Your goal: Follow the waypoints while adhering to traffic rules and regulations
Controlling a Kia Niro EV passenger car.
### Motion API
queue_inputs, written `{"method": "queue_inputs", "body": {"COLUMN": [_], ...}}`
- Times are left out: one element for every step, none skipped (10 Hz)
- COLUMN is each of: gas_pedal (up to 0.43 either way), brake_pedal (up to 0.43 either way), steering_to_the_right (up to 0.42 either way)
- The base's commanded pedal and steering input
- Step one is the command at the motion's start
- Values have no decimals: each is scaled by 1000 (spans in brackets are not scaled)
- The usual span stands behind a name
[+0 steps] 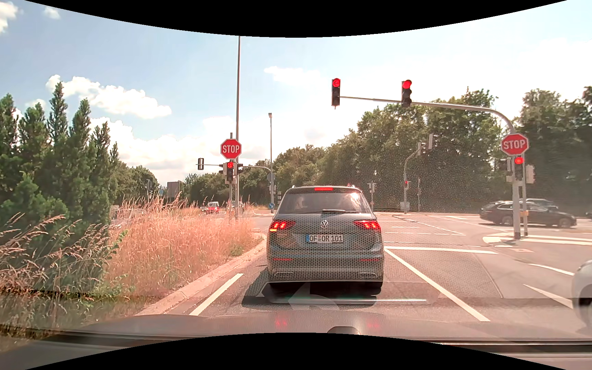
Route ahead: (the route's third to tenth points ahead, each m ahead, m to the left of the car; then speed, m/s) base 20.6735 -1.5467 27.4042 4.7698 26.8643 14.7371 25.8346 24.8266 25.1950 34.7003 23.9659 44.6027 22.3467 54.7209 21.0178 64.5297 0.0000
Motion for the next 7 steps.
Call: {"method": "queue_inputs", "body": {"gas_pedal": [0, 0, 0, 0, 0, 0, 0], "brake_pedal": [238, 238, 244, 238, 238, 238, 238], "steering_to_the_right": [8, 8, 8, 8, 8, 8, 8]}}
